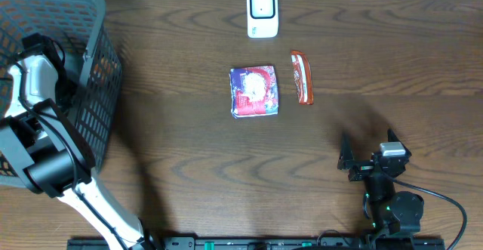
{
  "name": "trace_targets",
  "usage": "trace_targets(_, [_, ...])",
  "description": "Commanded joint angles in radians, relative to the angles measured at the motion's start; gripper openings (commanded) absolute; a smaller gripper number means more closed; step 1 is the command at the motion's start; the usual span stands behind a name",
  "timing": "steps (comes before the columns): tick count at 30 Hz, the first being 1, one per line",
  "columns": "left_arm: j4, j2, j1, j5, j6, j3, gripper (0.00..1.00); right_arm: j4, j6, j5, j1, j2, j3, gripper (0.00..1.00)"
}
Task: Scan the item barcode
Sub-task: 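Reach the left gripper into the basket and grasp the mint-green pack, then carry the mint-green pack out and set it beside the pink package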
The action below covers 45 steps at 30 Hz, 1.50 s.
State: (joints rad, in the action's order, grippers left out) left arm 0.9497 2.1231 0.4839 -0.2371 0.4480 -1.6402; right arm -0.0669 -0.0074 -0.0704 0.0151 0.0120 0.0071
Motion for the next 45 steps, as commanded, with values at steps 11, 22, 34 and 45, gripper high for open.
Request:
trace_targets(11, [-0.096,-0.658,0.000,0.290,0.136,-0.049,0.07,-0.004,0.014,0.005,-0.007,-0.006,-0.002,0.99])
trace_targets(22, [-0.132,-0.887,-0.382,0.471,0.122,-0.043,0.08,-0.004,0.014,0.005,-0.007,-0.006,-0.002,0.99])
trace_targets(34, [-0.091,-0.510,-0.833,0.263,0.023,0.000,0.08,-0.004,0.014,0.005,-0.007,-0.006,-0.002,0.99])
trace_targets(45, [-0.059,-0.128,-0.893,-0.011,0.089,0.000,0.08,-0.004,0.014,0.005,-0.007,-0.006,-0.002,0.99])
